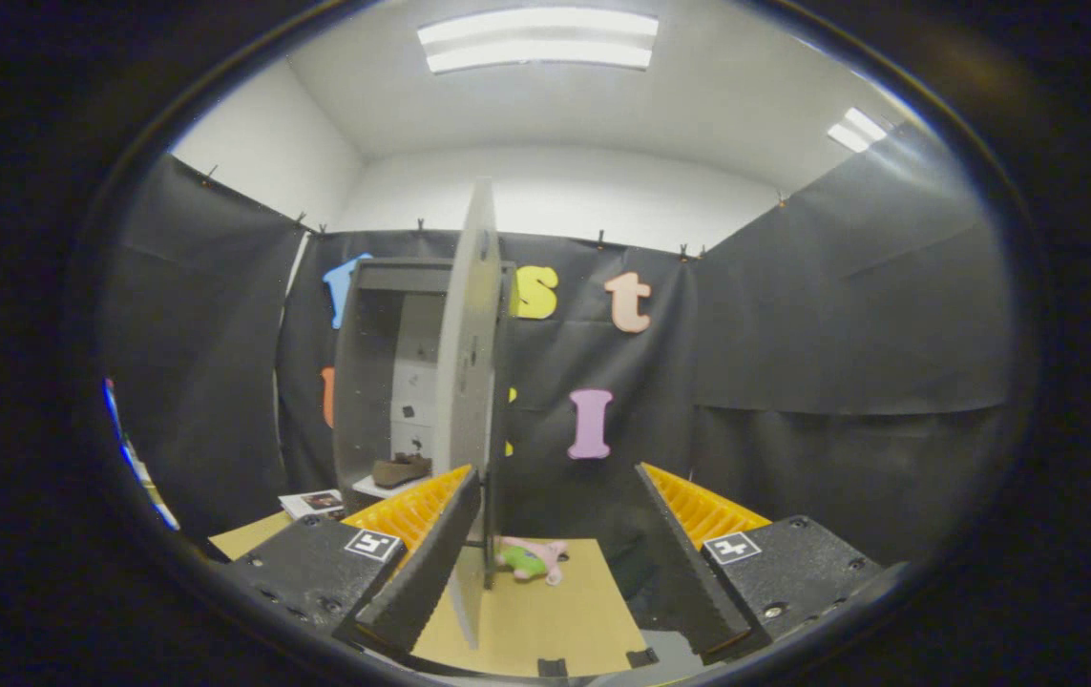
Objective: Open the shoe cabinet door, grab the shoes and put them into the shoe cabinet, then close the shoe cabinet door.
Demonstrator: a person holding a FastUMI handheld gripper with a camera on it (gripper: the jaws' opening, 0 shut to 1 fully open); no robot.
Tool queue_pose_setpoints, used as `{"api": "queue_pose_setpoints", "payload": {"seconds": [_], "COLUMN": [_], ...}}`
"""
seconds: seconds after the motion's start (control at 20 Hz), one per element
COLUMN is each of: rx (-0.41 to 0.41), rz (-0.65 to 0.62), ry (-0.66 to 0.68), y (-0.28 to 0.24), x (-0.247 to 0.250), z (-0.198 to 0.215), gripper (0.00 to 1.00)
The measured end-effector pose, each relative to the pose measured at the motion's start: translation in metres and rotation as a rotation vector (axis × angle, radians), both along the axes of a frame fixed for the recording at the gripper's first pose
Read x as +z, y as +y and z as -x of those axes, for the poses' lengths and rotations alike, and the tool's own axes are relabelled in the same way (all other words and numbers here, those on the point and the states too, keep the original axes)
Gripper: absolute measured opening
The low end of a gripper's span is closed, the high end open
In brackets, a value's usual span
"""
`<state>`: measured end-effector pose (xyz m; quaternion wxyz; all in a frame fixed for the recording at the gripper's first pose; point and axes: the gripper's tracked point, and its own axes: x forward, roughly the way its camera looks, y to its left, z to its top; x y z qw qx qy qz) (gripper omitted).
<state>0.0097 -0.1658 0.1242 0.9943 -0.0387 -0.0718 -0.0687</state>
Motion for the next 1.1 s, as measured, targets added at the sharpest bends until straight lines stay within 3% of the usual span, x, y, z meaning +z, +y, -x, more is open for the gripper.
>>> {"api": "queue_pose_setpoints", "payload": {"seconds": [0.25, 0.5, 0.8, 1.1], "rx": [-0.064, -0.019, 0.031, 0.139], "rz": [0.012, -0.050, -0.132, -0.088], "ry": [0.058, 0.101, 0.136, 0.170], "y": [-0.069, -0.093, -0.072, -0.008], "x": [-0.029, -0.060, -0.086, -0.099], "z": [-0.063, -0.128, -0.169, -0.189], "gripper": [1.00, 1.00, 1.00, 1.00]}}
